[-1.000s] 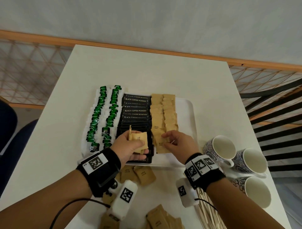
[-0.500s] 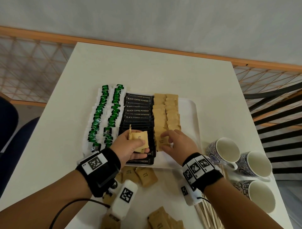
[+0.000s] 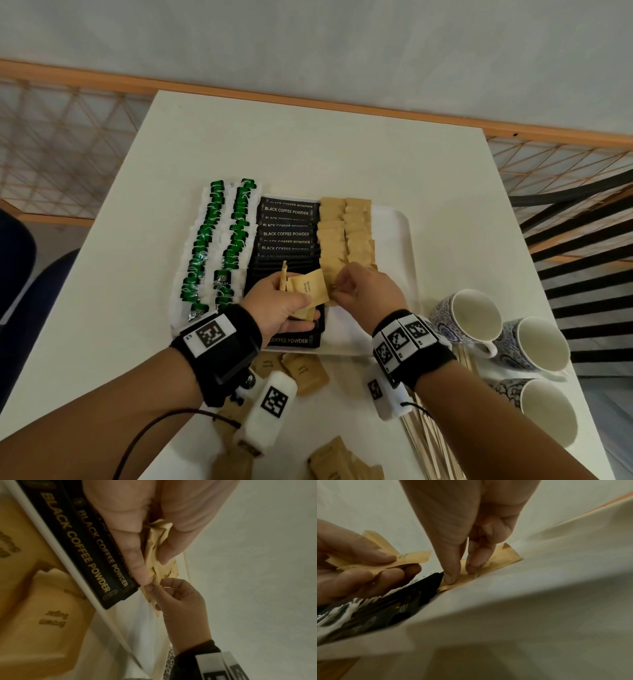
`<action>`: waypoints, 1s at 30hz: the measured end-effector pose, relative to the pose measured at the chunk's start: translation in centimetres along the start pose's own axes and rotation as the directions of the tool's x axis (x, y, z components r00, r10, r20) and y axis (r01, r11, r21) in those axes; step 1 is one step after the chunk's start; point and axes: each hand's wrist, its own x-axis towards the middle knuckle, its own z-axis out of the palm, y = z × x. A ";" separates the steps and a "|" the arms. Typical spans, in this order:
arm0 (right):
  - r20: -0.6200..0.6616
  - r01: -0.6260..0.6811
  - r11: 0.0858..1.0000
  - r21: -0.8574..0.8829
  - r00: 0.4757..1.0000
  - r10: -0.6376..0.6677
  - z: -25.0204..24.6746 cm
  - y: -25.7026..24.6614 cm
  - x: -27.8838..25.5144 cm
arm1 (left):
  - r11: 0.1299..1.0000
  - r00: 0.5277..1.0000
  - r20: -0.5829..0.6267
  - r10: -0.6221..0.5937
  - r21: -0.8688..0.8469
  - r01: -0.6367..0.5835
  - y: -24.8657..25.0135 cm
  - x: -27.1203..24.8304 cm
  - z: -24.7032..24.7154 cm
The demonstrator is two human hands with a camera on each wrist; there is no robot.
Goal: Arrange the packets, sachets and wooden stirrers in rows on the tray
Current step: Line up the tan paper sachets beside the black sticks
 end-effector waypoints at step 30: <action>-0.100 -0.117 0.675 0.729 0.957 0.274 -4.7 2.9 -1.0 | 1.000 0.999 0.031 0.014 -0.001 -0.014 0.1 -0.4 1.3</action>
